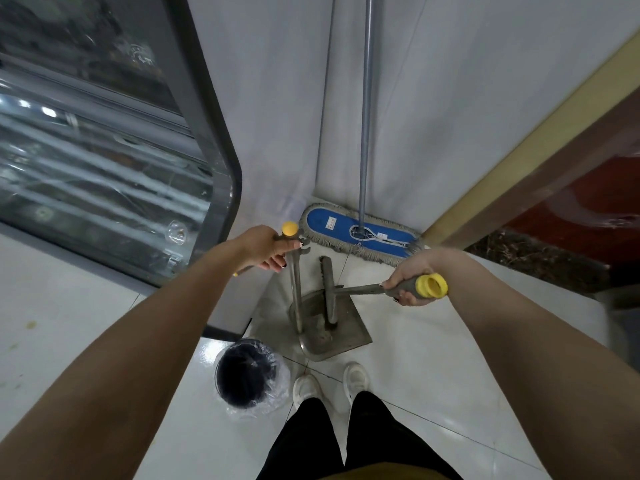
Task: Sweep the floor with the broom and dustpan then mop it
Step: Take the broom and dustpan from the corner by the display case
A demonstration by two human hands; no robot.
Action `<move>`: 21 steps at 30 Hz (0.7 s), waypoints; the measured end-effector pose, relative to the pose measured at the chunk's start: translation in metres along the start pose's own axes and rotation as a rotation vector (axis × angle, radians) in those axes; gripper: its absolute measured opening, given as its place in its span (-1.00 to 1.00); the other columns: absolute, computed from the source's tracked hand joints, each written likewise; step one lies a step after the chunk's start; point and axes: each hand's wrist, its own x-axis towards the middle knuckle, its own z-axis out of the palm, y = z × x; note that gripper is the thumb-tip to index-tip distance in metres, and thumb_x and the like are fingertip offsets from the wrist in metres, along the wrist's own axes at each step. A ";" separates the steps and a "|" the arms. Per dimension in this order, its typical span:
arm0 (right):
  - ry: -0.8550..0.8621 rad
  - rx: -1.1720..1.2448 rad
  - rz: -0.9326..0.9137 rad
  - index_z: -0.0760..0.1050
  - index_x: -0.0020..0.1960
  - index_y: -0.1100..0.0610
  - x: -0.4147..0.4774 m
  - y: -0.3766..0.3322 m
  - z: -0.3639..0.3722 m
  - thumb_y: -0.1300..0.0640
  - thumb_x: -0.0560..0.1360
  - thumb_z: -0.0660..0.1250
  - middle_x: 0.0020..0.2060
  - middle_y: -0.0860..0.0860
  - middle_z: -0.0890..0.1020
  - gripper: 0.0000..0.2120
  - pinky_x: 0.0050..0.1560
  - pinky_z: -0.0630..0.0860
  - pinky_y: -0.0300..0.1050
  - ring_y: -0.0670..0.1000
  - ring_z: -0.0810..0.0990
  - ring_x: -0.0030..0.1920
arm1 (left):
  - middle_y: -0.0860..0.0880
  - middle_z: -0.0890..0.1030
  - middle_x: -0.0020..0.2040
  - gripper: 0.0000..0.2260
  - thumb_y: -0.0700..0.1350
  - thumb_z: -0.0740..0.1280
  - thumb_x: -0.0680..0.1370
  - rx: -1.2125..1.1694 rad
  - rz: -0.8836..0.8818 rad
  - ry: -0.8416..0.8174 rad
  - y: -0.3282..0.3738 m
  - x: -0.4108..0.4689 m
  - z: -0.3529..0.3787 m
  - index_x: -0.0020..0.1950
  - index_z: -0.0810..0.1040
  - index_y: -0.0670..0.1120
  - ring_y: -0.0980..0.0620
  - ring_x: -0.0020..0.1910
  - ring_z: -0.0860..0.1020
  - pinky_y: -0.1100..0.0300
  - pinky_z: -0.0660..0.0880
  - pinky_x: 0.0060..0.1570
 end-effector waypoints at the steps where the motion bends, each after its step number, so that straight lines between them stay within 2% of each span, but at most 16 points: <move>1: -0.013 0.013 0.000 0.40 -0.20 0.26 -0.002 0.000 0.000 0.12 0.60 0.22 -0.54 0.10 0.49 -0.74 -0.59 0.47 -0.31 -0.04 0.48 -0.62 | -0.05 0.65 -0.28 -0.67 0.11 0.28 0.54 -0.081 -0.016 -0.051 0.001 -0.002 0.003 -0.11 0.53 -0.17 0.07 -0.32 0.66 0.26 0.54 -0.34; 6: -0.011 0.048 -0.013 0.40 -0.17 0.28 -0.004 0.010 -0.004 0.13 0.60 0.22 -0.55 0.10 0.50 -0.76 -0.61 0.46 -0.30 -0.03 0.48 -0.63 | -0.13 0.70 -0.25 -0.66 0.06 0.29 0.53 -0.440 -0.075 -0.278 0.010 -0.012 0.024 -0.06 0.43 -0.24 -0.07 -0.20 0.69 0.19 0.61 -0.29; 10: 0.009 0.058 -0.026 0.41 -0.16 0.28 -0.002 0.019 -0.009 0.14 0.59 0.24 -0.54 0.11 0.49 -0.78 -0.62 0.46 -0.30 -0.03 0.48 -0.63 | -0.21 0.69 -0.18 -0.69 0.02 0.29 0.53 -0.642 -0.104 -0.370 0.014 -0.020 0.046 -0.03 0.38 -0.24 -0.11 -0.20 0.69 0.13 0.63 -0.30; 13: 0.020 0.110 -0.033 0.41 -0.17 0.28 0.001 0.025 -0.014 0.16 0.58 0.25 -0.54 0.12 0.49 -0.78 -0.62 0.46 -0.29 -0.02 0.48 -0.63 | -0.22 0.69 -0.19 -0.69 -0.02 0.32 0.50 -0.764 -0.102 -0.391 0.011 -0.026 0.062 0.00 0.37 -0.25 -0.10 -0.24 0.68 0.13 0.63 -0.34; 15: 0.040 0.112 -0.044 0.42 -0.18 0.28 0.004 0.028 -0.016 0.16 0.57 0.27 -0.54 0.13 0.50 -0.78 -0.62 0.46 -0.29 -0.01 0.48 -0.63 | -0.17 0.66 -0.28 -0.69 -0.03 0.36 0.45 -0.824 -0.113 -0.385 0.012 -0.030 0.070 -0.02 0.40 -0.25 -0.03 -0.36 0.65 0.18 0.61 -0.40; 17: 0.058 0.099 -0.052 0.41 -0.16 0.28 0.005 0.031 -0.018 0.16 0.56 0.29 -0.54 0.12 0.52 -0.79 -0.62 0.46 -0.29 0.00 0.49 -0.63 | -0.07 0.55 -0.39 -0.75 -0.02 0.37 0.47 -0.858 -0.115 -0.357 0.015 -0.033 0.077 -0.13 0.44 -0.20 0.08 -0.50 0.52 0.27 0.52 -0.49; 19: 0.072 0.109 -0.057 0.41 -0.14 0.29 0.004 0.033 -0.020 0.16 0.54 0.31 -0.53 0.12 0.52 -0.80 -0.61 0.46 -0.28 0.01 0.49 -0.62 | -0.01 0.43 -0.42 -0.76 -0.01 0.34 0.52 -0.911 -0.100 -0.304 0.022 -0.036 0.082 -0.21 0.44 -0.15 0.15 -0.56 0.39 0.33 0.41 -0.56; 21: 0.080 0.125 -0.076 0.41 -0.14 0.29 0.002 0.037 -0.023 0.15 0.55 0.30 -0.55 0.12 0.51 -0.80 -0.62 0.46 -0.28 0.00 0.49 -0.63 | 0.01 0.38 -0.42 -0.77 -0.01 0.31 0.55 -1.004 -0.077 -0.259 0.031 -0.039 0.086 -0.21 0.43 -0.13 0.17 -0.58 0.33 0.35 0.35 -0.59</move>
